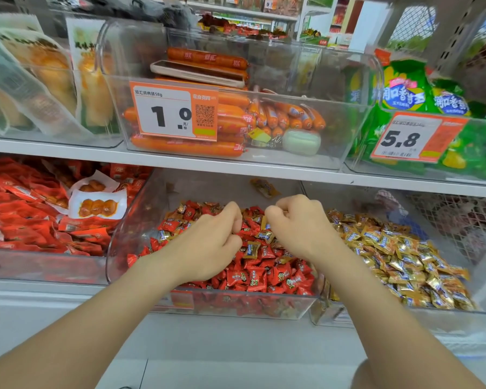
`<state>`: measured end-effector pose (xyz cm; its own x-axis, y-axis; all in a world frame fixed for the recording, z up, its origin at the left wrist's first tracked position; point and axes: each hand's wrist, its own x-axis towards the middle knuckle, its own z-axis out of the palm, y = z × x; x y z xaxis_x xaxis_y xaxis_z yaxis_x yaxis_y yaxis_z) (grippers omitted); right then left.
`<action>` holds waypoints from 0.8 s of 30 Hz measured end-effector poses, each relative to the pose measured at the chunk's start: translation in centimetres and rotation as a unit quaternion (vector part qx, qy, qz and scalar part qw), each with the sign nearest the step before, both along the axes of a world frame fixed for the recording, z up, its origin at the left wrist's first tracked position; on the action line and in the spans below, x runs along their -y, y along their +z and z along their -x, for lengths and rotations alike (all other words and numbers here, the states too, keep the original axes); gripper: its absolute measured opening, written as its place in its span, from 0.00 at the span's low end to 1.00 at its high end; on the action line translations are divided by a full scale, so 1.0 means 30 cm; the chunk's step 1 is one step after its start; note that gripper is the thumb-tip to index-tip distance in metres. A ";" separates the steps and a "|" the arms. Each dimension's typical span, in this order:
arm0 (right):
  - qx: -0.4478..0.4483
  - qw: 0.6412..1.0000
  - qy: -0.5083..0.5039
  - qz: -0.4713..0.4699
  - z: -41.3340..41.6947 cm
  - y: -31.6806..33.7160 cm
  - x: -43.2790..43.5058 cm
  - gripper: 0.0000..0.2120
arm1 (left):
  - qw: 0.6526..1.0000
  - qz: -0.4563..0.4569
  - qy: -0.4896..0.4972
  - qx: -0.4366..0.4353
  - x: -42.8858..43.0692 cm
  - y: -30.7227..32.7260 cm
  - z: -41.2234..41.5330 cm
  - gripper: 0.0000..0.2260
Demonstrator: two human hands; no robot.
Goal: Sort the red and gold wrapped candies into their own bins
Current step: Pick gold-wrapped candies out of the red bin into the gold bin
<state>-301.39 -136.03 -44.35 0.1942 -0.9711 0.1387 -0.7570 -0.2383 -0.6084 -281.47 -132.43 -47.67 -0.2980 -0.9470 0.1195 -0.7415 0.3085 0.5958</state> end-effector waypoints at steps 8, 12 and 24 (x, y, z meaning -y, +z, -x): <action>0.008 0.997 0.058 -0.059 0.071 0.029 -0.016 0.15 | 0.988 0.066 -0.041 0.131 0.074 -0.050 0.034 0.15; 0.033 0.995 0.080 -0.041 0.136 0.017 -0.001 0.06 | 0.978 -0.009 -0.075 0.197 0.096 -0.076 0.049 0.14; -0.196 0.969 0.129 0.078 0.150 0.005 -0.015 0.18 | 1.000 -0.005 0.004 0.005 0.058 0.023 0.044 0.04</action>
